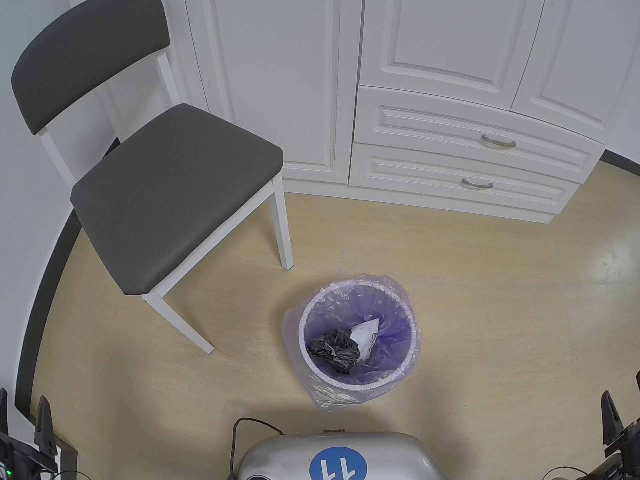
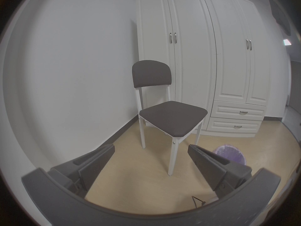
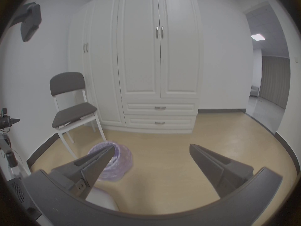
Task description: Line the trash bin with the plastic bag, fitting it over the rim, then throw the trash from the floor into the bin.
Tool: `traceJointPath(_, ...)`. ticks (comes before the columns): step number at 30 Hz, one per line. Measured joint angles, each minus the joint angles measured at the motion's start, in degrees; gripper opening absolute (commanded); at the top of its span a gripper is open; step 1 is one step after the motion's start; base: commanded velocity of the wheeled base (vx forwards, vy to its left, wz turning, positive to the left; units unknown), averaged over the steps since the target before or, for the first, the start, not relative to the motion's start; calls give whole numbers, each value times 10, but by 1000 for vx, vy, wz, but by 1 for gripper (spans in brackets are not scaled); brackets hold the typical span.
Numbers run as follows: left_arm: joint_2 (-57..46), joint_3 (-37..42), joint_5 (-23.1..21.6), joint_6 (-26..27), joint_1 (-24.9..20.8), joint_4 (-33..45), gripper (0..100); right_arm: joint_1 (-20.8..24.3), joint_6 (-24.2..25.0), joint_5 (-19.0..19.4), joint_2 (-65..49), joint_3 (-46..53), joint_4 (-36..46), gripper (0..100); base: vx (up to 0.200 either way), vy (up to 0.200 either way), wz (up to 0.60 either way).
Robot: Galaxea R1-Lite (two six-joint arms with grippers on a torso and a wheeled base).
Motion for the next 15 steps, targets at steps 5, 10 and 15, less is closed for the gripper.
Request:
traceJointPath(5,0,1,-29,-29,0,26,100,0,6,-1,0,0,10,100,0,0,0)
traceJointPath(10,0,0,-36,-30,0,27,100,0,-1,33,0,0,18,100,0,0,0)
traceJointPath(15,0,0,-55,-29,0,25,100,0,-25,68,0,0,23,100,0,0,0)
